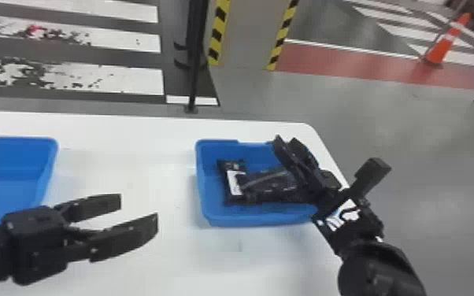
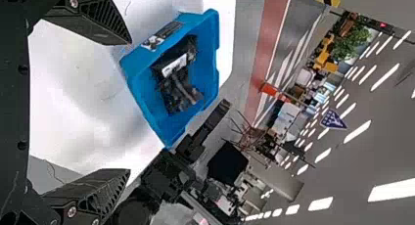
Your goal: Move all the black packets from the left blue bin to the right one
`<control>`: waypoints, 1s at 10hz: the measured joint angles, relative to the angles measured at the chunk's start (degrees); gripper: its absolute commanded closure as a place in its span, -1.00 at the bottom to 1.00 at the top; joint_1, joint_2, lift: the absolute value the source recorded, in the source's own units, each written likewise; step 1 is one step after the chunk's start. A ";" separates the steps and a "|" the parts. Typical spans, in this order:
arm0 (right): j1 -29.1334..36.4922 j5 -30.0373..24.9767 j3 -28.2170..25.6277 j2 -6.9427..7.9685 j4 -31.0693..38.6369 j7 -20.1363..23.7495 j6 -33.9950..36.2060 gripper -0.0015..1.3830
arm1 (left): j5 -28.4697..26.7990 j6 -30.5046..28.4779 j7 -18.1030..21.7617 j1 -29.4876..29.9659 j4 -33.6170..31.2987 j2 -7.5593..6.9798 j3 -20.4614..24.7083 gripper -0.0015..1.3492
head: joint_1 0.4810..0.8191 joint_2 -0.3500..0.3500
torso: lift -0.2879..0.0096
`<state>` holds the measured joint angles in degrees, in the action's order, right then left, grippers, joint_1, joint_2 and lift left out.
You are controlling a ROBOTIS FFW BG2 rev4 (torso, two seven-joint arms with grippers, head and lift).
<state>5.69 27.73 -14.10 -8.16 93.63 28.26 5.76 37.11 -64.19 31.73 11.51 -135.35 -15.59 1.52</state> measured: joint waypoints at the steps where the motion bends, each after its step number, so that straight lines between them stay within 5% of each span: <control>1: 3.14 -1.58 -0.79 0.82 3.60 -0.88 0.00 -0.83 | -1.55 0.15 0.00 -0.18 0.00 0.18 2.01 -0.79 | 0.27 -0.83 | -0.31; 6: 23.72 -10.81 1.40 7.29 24.25 -8.00 -3.07 -0.82 | -10.37 -2.07 -1.45 -0.68 0.12 0.90 14.80 -0.79 | 0.27 -0.31 | -0.31; 10: 34.05 -10.58 5.56 8.15 32.66 -8.45 -3.51 -0.82 | -20.50 -8.54 -4.00 -5.57 5.01 0.29 20.03 -0.79 | 0.27 0.29 | -0.31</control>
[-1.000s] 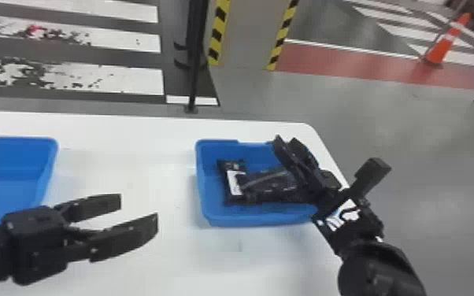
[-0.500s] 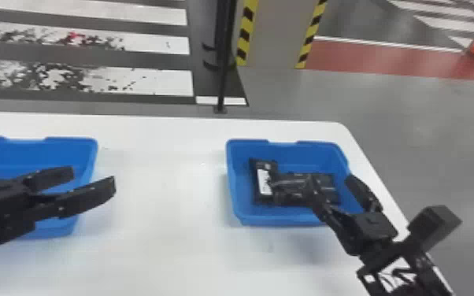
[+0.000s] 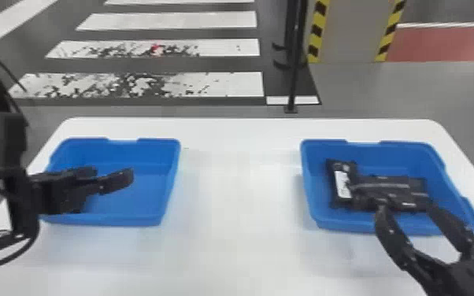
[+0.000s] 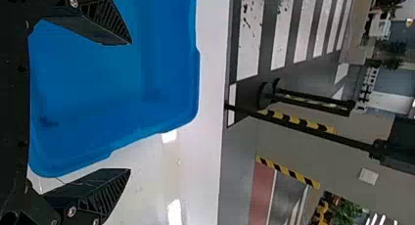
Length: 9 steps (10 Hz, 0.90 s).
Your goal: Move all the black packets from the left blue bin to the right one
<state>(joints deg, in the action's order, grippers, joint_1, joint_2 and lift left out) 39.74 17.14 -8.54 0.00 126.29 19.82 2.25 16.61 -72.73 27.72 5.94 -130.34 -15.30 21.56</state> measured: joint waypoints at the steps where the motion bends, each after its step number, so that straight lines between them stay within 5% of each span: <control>1: 1.61 0.05 1.25 0.00 1.27 0.02 0.00 -0.82 | -1.55 -1.15 -0.44 -1.72 2.28 -0.28 0.32 -0.79 | 0.27 0.41 | -0.31; 5: 3.35 1.31 4.63 0.00 1.71 0.04 0.05 -0.82 | -9.13 -4.74 -3.13 -5.74 8.26 -0.71 2.01 -0.79 | 0.27 0.79 | -0.31; 9: 3.31 2.35 4.71 0.00 1.35 0.04 0.47 -0.82 | -14.82 -6.28 -3.94 -11.69 17.26 -2.03 0.90 -0.79 | 0.27 0.95 | -0.31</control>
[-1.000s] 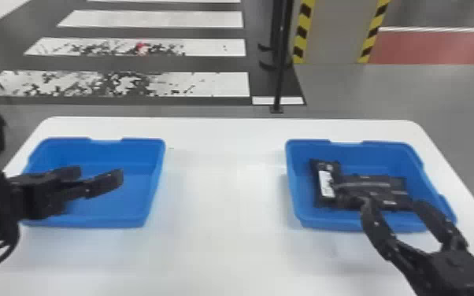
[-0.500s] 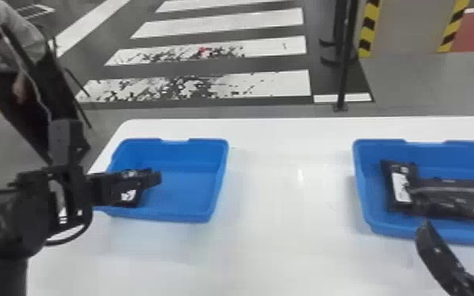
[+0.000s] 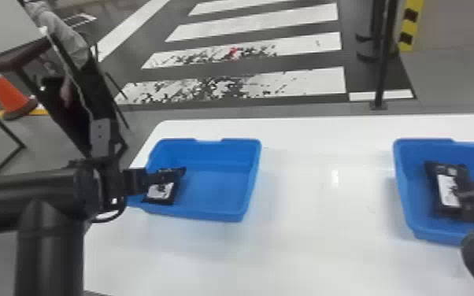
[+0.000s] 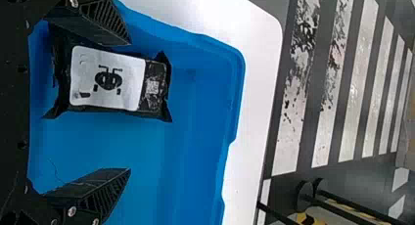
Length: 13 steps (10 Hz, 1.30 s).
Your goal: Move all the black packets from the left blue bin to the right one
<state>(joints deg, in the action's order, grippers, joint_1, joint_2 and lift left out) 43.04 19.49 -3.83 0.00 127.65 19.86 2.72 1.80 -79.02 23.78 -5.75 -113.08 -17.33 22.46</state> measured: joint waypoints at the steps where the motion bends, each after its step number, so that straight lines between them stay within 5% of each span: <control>1: -0.02 0.20 -0.02 0.00 -0.12 0.00 0.06 -0.82 | -0.56 -0.33 -0.22 -0.81 1.95 0.00 -0.34 -0.79 | 0.27 0.95 | -0.31; 7: -0.16 1.45 -0.05 0.00 -0.67 0.18 0.09 -0.82 | -2.45 -2.60 -0.58 -6.48 12.49 -0.60 -3.73 -0.65 | 0.27 0.94 | -0.31; 8: -0.15 1.70 -0.05 0.00 -0.73 0.25 0.09 -0.82 | -2.45 -2.96 -0.58 -7.81 14.82 -0.88 -4.69 -0.40 | 0.27 0.93 | -0.31; 10: -0.16 2.31 -0.05 0.00 -1.11 0.35 0.09 -0.82 | -2.08 -4.14 -0.42 -9.43 18.13 -1.68 -6.51 0.63 | 0.27 0.92 | -0.31; 11: -0.15 2.59 -0.07 0.00 -1.25 0.47 0.09 -0.82 | -1.71 -4.41 -0.14 -9.50 18.51 -2.14 -7.59 0.78 | 0.27 0.90 | -0.31; 13: -0.03 2.95 -0.16 0.00 -1.52 0.61 0.09 -0.82 | -1.74 -2.11 1.44 -9.22 18.45 -2.34 -8.61 0.79 | 0.27 0.86 | -0.31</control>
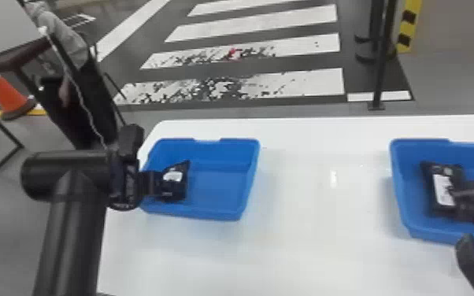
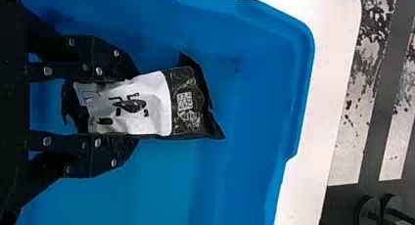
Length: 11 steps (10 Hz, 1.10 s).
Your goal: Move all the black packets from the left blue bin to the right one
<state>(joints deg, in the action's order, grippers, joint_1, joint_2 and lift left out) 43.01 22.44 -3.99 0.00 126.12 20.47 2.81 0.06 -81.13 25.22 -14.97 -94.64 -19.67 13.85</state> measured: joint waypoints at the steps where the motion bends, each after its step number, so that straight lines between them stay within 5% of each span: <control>1: 0.01 0.06 -0.01 0.00 -0.05 0.05 0.00 -0.82 | -0.14 1.10 0.61 0.31 -1.42 0.01 -0.32 0.79 | 0.27 0.84 | -0.31; 7: -0.64 1.60 0.64 -0.33 1.08 0.84 0.00 -0.82 | 9.41 5.20 2.51 12.35 -27.93 1.69 -0.08 0.79 | 0.27 0.50 | -0.31; 11: -3.91 6.77 3.39 -1.17 1.50 4.47 0.36 -0.83 | 19.83 10.19 5.22 16.24 -34.24 2.26 -9.09 0.79 | 0.27 0.10 | -0.31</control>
<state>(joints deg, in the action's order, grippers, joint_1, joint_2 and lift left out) 39.10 29.20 -0.60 -1.17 127.62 24.94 3.17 19.89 -70.94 30.44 1.27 -128.87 -17.40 4.76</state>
